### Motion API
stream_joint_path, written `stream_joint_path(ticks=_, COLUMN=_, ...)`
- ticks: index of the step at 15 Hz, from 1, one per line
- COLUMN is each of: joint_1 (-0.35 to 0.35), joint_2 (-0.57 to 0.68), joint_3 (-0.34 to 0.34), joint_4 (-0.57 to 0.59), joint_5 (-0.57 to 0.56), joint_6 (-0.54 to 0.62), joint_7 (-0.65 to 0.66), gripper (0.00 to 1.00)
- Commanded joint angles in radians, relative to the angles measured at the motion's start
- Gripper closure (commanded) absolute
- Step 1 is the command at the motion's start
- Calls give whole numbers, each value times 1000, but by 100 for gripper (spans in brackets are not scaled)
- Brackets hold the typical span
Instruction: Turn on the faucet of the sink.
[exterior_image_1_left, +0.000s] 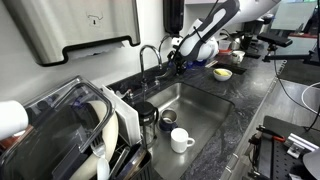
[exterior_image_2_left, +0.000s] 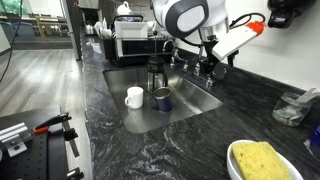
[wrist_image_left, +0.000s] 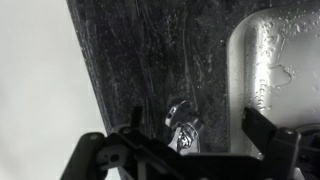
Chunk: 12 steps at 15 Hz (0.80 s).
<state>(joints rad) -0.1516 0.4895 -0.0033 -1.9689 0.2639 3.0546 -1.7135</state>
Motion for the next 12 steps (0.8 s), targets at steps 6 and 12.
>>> stream_joint_path(ticks=6, joint_1=-75, joint_2=70, joint_3=75, joint_4=85, joint_5=13, joint_6=-32, joint_7=-17, gripper=55)
stream_joint_path(ticks=12, joint_1=-76, joint_2=64, joint_3=76, joint_4=91, joint_5=8, joint_6=-32, joint_7=-9, gripper=96)
